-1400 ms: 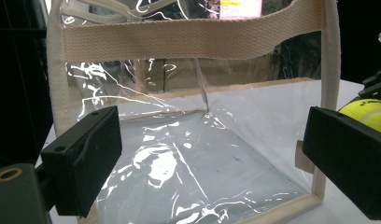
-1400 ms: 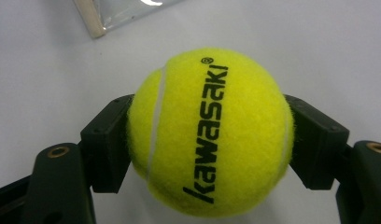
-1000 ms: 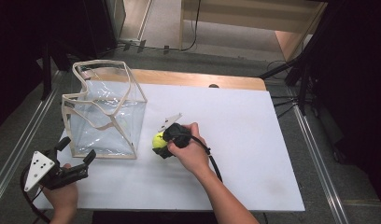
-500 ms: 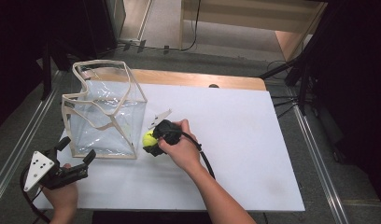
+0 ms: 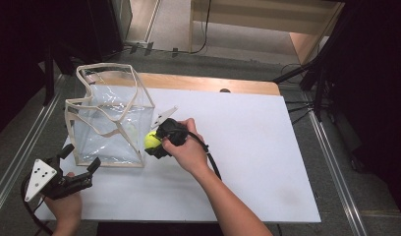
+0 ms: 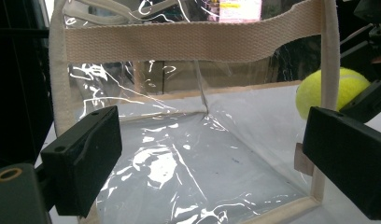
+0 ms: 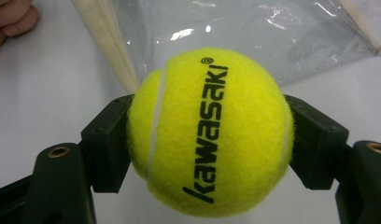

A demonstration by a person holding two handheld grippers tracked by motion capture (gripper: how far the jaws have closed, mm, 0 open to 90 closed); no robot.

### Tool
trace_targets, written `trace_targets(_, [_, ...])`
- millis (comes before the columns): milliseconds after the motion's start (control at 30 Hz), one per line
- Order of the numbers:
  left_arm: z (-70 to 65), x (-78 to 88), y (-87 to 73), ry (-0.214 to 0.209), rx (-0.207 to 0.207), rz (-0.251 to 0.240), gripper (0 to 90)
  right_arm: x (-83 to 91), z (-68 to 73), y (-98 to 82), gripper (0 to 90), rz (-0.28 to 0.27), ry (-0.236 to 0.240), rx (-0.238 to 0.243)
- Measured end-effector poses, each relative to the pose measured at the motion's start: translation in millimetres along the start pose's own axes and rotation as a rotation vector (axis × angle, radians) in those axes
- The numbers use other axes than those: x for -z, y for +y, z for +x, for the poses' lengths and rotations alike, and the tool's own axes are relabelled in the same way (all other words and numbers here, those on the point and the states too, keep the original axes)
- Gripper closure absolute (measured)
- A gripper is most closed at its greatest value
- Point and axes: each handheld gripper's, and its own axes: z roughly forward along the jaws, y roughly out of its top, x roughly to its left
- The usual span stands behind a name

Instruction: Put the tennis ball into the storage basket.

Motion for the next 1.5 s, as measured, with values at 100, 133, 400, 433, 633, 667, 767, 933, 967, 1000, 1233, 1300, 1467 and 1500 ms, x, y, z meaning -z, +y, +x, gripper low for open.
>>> trace_targets(100, [0.0, 0.0, 0.0, -0.001, 0.000, 0.001, 5.3, 2.5, -0.6, 3.3, 24.3, -0.005, 0.004, 0.009])
trace_targets(133, [0.1, -0.1, 0.0, -0.001, 0.000, 0.000, 5.4, 5.2, -1.0, 6.2, 24.3, -0.003, 0.006, 0.010])
trace_targets(400, [0.2, -0.3, -0.1, -0.001, -0.002, 0.001, 5.3, 19.3, -5.1, 19.4, 24.3, -0.019, 0.016, 0.014])
trace_targets(433, [0.1, -0.3, -0.1, -0.001, 0.000, 0.000, 5.3, 21.4, -5.7, 21.3, 24.3, -0.020, 0.017, 0.014])
trace_targets(633, [-0.1, -0.5, 0.0, -0.002, 0.001, -0.002, 5.4, 31.5, -7.4, 31.2, 24.3, -0.030, 0.016, 0.023])
trace_targets(667, [-0.1, -0.5, 0.0, -0.002, 0.001, -0.001, 5.4, 34.5, -8.0, 34.2, 24.3, -0.032, 0.016, 0.024])
trace_targets(767, [0.1, -0.5, -0.1, -0.002, -0.001, 0.000, 5.4, 37.6, -8.8, 37.7, 24.3, -0.036, 0.020, 0.026])
trace_targets(933, [-0.2, -0.7, 0.0, -0.001, 0.002, -0.002, 5.4, 45.7, -10.0, 47.8, 24.3, -0.042, 0.021, 0.036])
trace_targets(967, [-0.1, -0.8, 0.0, -0.001, 0.002, -0.002, 5.4, 47.0, -9.9, 49.2, 24.3, -0.042, 0.022, 0.032])
trace_targets(1000, [-0.1, -0.8, 0.0, -0.001, 0.002, -0.002, 5.3, 48.0, -10.4, 50.6, 24.3, -0.045, 0.025, 0.038])
trace_targets(1233, [0.1, -0.6, 0.0, -0.002, -0.001, 0.004, 5.4, 55.7, -11.4, 60.6, 24.3, -0.052, 0.021, 0.041])
trace_targets(1300, [0.0, -0.9, -0.1, -0.003, 0.001, 0.002, 5.3, 59.0, -12.0, 65.3, 24.3, -0.058, 0.024, 0.047])
trace_targets(1467, [0.1, -0.9, -0.1, -0.003, 0.001, 0.003, 5.3, 63.2, -14.1, 72.3, 24.3, -0.071, 0.032, 0.033])
trace_targets(1500, [0.1, -0.9, -0.1, -0.003, 0.001, 0.003, 5.4, 63.2, -14.1, 72.3, 24.3, -0.071, 0.032, 0.033])
